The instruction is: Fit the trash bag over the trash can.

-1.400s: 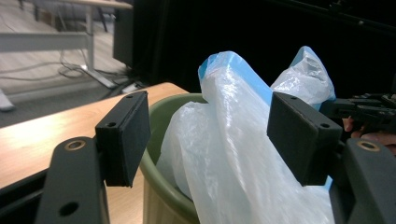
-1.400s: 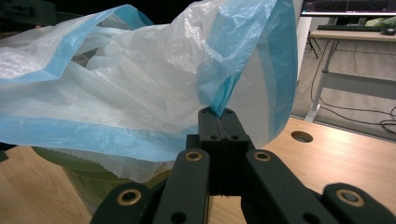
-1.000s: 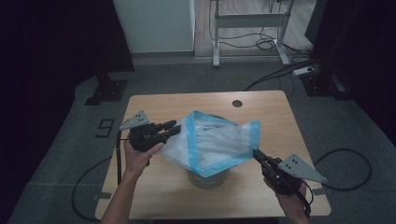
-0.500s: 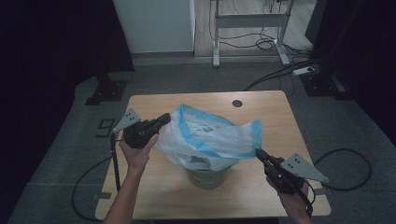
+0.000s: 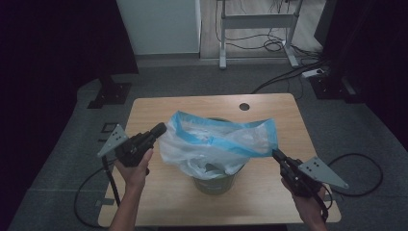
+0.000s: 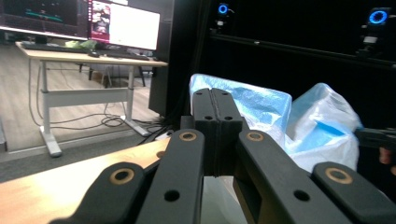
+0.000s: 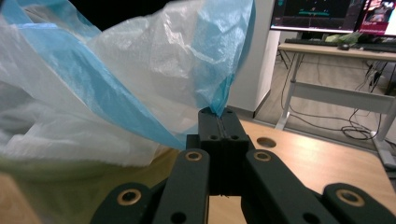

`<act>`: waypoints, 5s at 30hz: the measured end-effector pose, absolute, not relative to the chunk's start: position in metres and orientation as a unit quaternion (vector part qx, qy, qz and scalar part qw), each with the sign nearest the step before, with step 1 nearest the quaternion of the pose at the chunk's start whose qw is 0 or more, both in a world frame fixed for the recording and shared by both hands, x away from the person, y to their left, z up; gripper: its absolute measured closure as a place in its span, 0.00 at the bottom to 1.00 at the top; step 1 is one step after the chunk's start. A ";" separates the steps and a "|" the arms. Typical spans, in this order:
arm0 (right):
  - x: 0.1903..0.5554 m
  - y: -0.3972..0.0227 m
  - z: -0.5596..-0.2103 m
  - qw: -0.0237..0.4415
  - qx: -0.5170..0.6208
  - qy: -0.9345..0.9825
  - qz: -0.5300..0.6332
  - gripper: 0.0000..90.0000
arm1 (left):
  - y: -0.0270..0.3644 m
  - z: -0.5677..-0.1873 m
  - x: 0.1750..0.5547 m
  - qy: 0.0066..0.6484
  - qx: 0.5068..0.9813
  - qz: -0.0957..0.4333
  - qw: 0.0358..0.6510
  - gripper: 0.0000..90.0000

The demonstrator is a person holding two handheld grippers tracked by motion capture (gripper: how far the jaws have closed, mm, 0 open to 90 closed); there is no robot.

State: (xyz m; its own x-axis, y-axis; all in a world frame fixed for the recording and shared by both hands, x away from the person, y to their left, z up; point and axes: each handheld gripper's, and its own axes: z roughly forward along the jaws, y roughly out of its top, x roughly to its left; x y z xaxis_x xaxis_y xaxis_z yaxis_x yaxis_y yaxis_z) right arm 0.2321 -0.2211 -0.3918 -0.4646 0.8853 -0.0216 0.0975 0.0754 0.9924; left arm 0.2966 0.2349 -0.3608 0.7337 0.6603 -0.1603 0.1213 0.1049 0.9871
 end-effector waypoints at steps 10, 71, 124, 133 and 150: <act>0.216 -0.224 -0.421 0.306 0.396 0.657 0.563 0.98 | 0.249 -0.394 0.269 0.320 0.632 0.152 0.690 1.00; 0.200 -0.135 -0.414 0.158 0.251 0.740 0.603 0.99 | 0.225 -0.412 0.264 0.324 0.646 0.091 0.685 1.00; 0.229 -0.129 -0.468 0.118 0.315 0.761 0.554 0.96 | 0.249 -0.417 0.283 0.346 0.662 0.084 0.659 0.50; 0.228 -0.128 -0.470 0.122 0.313 0.763 0.553 0.96 | 0.234 -0.392 0.322 0.346 0.695 0.076 0.625 0.50; 0.227 -0.131 -0.472 0.123 0.315 0.761 0.554 0.96 | 0.203 -0.386 0.354 0.293 0.774 0.024 0.561 0.79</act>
